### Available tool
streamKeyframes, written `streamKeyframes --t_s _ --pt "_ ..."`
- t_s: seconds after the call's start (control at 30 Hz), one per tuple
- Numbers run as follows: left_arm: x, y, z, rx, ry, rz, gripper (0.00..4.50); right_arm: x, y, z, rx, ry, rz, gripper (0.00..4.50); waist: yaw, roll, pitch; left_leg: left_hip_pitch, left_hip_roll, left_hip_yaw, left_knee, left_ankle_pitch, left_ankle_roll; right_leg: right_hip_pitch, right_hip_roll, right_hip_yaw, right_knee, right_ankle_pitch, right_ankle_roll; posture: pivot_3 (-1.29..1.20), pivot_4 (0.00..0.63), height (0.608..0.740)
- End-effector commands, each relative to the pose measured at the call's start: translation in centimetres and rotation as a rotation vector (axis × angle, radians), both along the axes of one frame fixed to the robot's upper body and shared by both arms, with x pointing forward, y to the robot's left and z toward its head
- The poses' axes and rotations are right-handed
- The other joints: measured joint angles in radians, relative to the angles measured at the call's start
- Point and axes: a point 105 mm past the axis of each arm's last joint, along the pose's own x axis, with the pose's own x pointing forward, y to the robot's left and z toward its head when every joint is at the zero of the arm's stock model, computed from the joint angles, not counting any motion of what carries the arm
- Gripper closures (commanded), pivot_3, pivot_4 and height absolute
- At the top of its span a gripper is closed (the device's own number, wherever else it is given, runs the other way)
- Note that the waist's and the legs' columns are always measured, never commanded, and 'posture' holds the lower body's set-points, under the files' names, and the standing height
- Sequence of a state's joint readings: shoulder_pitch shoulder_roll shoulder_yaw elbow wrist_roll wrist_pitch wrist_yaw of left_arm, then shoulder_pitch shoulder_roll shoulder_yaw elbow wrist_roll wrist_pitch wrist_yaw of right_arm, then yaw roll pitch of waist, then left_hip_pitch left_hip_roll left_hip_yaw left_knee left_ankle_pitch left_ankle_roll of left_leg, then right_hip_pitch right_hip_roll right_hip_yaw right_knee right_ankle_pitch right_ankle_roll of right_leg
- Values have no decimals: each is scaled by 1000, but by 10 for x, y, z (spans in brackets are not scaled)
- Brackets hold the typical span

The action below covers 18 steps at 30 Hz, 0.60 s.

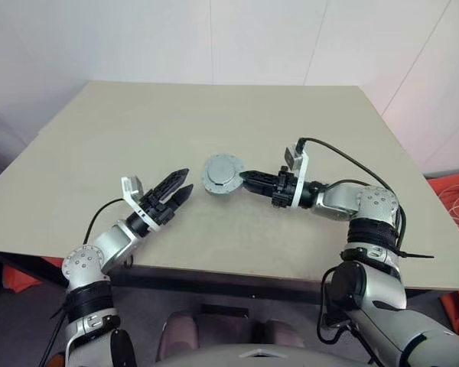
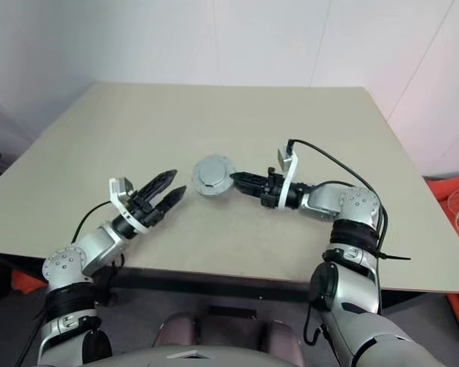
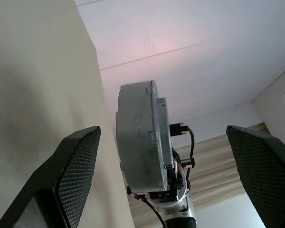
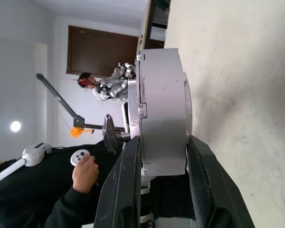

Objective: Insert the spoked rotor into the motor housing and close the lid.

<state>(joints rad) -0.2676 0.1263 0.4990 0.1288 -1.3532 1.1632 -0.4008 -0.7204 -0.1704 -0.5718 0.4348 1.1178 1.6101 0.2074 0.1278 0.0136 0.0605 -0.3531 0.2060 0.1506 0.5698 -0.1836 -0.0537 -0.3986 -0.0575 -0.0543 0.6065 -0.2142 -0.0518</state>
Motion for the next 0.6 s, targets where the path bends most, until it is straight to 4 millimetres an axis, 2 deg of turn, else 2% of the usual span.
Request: streamKeyframes --t_s 0.03,0.43,0.53,0.6 --pt "-1 -10 9 -19 -30 -39 0 -2 12 32 63 -118 53 3339 0 0 0 0 0 0 0 0 0 0 0 0 0 0 0 0 0 740" --pt "4 -20 17 -44 -58 -59 0 -8 23 35 78 -128 90 3387 0 0 0 0 0 0 1 0 0 0 0 0 0 0 0 0 0 740" --pt "3 -21 18 -52 -59 -69 631 -9 24 35 78 -126 90 3387 1 0 0 0 0 0 1 0 0 0 0 0 0 0 1 0 0 740" --pt "3 -22 18 -57 -61 -72 1255 -9 24 35 78 -125 90 3387 1 0 0 0 0 0 1 0 0 0 0 0 0 0 1 0 0 740"
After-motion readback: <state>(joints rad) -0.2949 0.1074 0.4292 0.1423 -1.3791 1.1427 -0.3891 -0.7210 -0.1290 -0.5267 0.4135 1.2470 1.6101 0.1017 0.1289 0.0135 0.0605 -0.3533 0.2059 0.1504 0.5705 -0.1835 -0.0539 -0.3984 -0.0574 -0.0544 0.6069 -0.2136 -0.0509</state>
